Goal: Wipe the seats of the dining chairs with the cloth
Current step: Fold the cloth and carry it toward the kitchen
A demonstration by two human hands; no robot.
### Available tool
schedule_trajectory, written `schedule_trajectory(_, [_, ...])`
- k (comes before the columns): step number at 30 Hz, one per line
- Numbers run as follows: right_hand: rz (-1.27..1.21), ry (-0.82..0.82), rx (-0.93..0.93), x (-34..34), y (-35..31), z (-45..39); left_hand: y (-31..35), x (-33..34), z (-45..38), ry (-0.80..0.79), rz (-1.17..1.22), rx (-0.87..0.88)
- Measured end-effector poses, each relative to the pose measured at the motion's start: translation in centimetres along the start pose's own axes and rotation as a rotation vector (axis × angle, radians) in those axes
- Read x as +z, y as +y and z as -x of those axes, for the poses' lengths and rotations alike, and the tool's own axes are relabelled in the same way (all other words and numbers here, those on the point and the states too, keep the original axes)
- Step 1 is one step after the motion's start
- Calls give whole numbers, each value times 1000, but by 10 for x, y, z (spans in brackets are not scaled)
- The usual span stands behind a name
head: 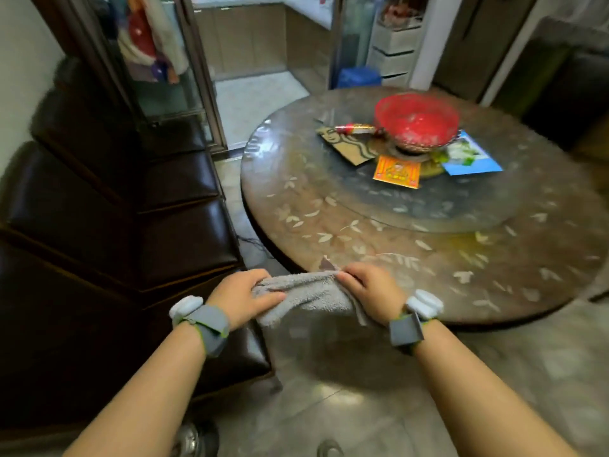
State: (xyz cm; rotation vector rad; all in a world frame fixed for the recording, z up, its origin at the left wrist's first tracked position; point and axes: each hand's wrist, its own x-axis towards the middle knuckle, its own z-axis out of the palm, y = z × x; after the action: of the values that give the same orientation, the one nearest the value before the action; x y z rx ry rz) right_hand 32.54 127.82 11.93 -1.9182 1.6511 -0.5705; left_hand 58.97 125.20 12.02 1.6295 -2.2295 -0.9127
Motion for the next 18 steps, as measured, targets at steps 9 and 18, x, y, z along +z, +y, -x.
schedule_trajectory(9, [170, 201, 196, -150, 76, 143, 197, 45, -51, -183, -80, 461])
schedule_trajectory(18, [-267, 799, 349, -257, 190, 290, 412, 162, -78, -159, 69, 648])
